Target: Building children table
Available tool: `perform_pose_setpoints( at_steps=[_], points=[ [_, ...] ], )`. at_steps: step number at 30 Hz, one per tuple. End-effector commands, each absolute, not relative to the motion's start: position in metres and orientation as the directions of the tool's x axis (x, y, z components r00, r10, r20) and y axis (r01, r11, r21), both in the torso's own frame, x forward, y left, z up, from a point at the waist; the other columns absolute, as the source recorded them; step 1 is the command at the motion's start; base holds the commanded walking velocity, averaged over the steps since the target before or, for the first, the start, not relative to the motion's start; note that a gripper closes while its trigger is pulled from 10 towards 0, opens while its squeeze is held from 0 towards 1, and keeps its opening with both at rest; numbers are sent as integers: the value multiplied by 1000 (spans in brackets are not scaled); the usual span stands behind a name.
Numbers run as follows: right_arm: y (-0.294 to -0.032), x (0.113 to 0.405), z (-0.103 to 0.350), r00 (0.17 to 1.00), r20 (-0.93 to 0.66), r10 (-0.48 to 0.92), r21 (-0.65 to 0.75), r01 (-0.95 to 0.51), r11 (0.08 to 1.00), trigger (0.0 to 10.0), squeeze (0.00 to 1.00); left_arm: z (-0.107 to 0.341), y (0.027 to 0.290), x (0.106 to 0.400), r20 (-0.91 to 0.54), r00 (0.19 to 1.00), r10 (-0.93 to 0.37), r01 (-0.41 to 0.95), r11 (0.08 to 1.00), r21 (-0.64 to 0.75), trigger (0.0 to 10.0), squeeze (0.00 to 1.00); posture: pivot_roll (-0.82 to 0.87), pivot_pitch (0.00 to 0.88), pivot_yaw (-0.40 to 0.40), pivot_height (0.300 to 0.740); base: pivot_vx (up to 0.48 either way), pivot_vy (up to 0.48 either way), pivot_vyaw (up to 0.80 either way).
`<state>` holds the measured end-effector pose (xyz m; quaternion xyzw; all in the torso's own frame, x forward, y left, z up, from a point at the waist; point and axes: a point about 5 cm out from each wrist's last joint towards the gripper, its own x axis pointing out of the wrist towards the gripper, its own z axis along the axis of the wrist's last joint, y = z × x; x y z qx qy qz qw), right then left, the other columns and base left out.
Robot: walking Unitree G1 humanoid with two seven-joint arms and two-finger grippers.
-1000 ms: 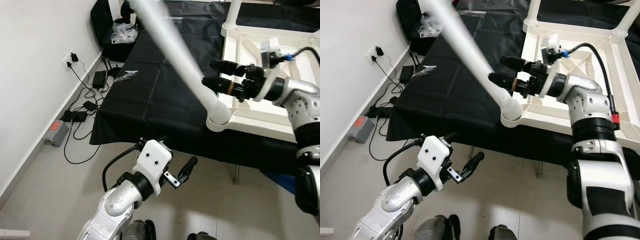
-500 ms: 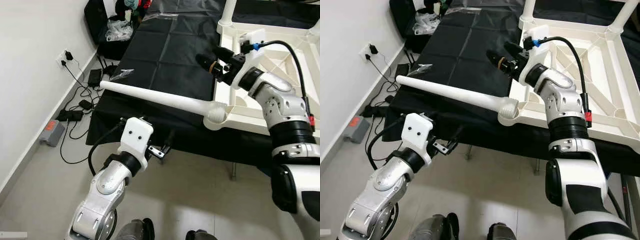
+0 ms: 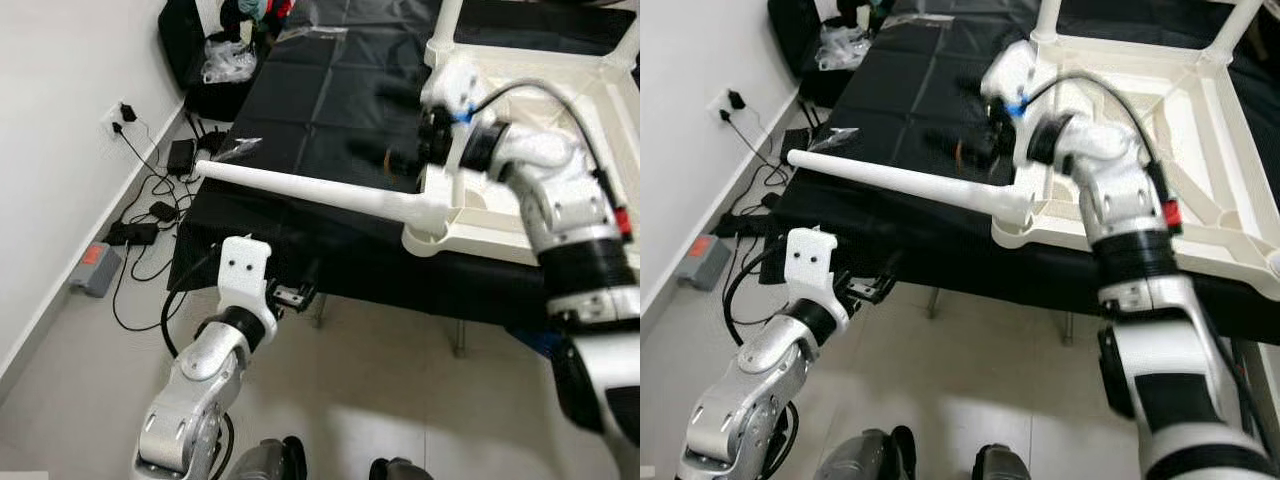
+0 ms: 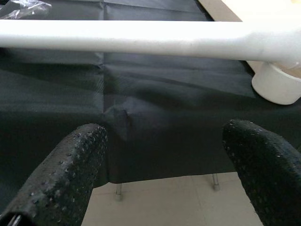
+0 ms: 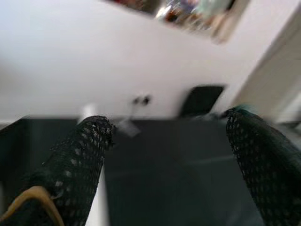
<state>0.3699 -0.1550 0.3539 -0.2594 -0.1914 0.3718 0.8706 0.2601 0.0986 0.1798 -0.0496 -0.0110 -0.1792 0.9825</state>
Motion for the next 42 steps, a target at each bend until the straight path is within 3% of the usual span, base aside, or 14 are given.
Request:
perform_pose_setpoints(
  at_steps=[1, 3, 4, 7, 9, 22, 24, 26, 31, 37, 42],
  points=[
    [-151, 370, 350, 668, 97, 738, -599, -552, 579, 10000, 1000, 177, 95, 257, 21, 931, -364, 365, 925, -104, 10000, 0, 116, 244, -17, 740, 0, 0, 0],
    [-149, 369, 348, 674, 74, 735, -592, -563, 576, 10000, 1000, 178, 94, 257, 22, 928, -371, 371, 923, -100, 10000, 0, 115, 246, -17, 740, 0, 0, 0],
    [-148, 369, 347, 679, 59, 732, -586, -570, 576, 10000, 0, 178, 93, 256, 21, 927, -375, 376, 922, -97, 10000, 0, 115, 246, -17, 740, 0, 0, 0],
    [-145, 373, 315, 654, -252, 713, -515, -714, 474, 10000, 0, 176, 79, 248, 4, 884, -467, 464, 878, -114, 10000, 0, 110, 242, -22, 740, 0, 0, 0],
    [-142, 376, 307, 626, -336, 704, -479, -757, 444, 10000, 0, 174, 73, 244, -7, 864, -504, 500, 858, -119, 10000, 0, 98, 231, -18, 740, 0, 0, 0],
    [-115, 392, 335, 656, -401, 639, -452, -749, 485, 10000, 0, 173, 63, 237, -10, 832, -555, 550, 827, -112, 10000, 0, 95, 231, -46, 740, 0, 0, 0],
    [-106, 391, 343, 647, -464, 606, -515, -753, 410, 10000, 0, 171, 62, 236, -14, 833, -553, 548, 829, -115, 10000, 0, 81, 235, -51, 740, 0, 0, 0],
    [-106, 391, 343, 647, -464, 606, -515, -753, 410, 10000, 0, 171, 62, 236, -14, 833, -553, 548, 829, -115, 10000, 0, 81, 235, -51, 740, 0, 0, 0],
    [-91, 392, 353, 654, -495, 572, -612, -730, 305, 10000, 0, 171, 60, 236, -15, 831, -556, 551, 827, -112, 10000, 0, 76, 239, -50, 740, 0, 0, 0],
    [-78, 393, 361, 657, -558, 507, -583, -745, 324, 10000, 0, 170, 60, 236, -15, 833, -554, 550, 829, -100, 10000, 0, 70, 239, -51, 740, 0, 0, 0],
    [-72, 393, 353, 616, -681, 395, -578, -784, 226, 10000, 0, 170, 58, 237, -12, 832, -554, 550, 829, -102, 10000, 0, 53, 243, -55, 740, 0, 0, 0]
  ],
)
